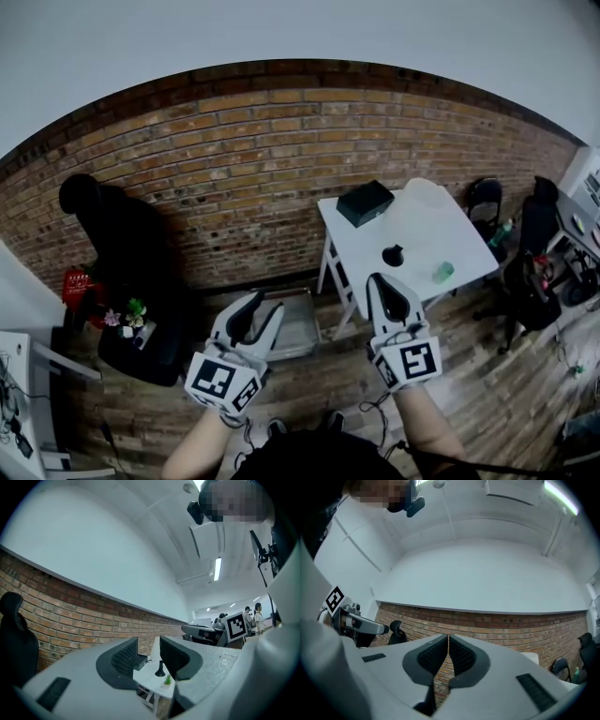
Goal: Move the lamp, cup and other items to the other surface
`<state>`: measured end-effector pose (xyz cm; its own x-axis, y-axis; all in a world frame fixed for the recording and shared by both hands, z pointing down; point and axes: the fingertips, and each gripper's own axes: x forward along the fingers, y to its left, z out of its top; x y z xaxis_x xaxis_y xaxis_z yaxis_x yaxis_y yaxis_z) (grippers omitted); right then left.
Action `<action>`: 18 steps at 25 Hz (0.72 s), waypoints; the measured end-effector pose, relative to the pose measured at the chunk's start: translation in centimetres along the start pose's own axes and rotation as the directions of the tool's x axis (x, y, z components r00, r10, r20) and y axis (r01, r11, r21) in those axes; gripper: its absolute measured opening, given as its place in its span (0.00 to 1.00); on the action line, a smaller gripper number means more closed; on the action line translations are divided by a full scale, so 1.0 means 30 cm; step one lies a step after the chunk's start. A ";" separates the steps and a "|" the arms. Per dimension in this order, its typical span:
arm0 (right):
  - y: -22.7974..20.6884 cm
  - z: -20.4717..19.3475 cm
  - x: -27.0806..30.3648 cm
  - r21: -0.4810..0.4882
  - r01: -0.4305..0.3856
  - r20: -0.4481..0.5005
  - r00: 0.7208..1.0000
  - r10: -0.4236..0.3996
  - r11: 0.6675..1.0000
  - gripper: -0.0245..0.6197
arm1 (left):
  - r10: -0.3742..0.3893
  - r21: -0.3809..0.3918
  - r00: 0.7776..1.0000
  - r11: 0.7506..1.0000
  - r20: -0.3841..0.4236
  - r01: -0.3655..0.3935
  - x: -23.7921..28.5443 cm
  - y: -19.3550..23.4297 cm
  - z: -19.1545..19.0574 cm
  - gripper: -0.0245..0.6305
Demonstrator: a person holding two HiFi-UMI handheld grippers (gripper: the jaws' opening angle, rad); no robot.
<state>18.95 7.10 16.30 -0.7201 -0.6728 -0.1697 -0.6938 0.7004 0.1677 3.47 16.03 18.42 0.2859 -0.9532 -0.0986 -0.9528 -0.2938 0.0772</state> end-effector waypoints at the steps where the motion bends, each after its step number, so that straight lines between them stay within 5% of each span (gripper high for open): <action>1: -0.008 -0.002 -0.007 -0.002 0.000 0.000 1.000 0.000 1.000 0.05 | 0.006 0.000 1.000 1.000 -0.002 -0.006 0.005 -0.009 -0.002 0.26; 18: -0.074 -0.034 -0.064 0.005 -0.057 -0.012 0.998 0.057 0.998 0.04 | 0.021 0.019 1.000 1.000 -0.005 -0.021 0.082 -0.127 -0.011 0.24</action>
<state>21.87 6.59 17.25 -0.7588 -0.6343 -0.1479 -0.6513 0.7390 0.1726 7.82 14.79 18.23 0.2664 -0.9595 -0.0919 -0.9603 -0.2724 0.0604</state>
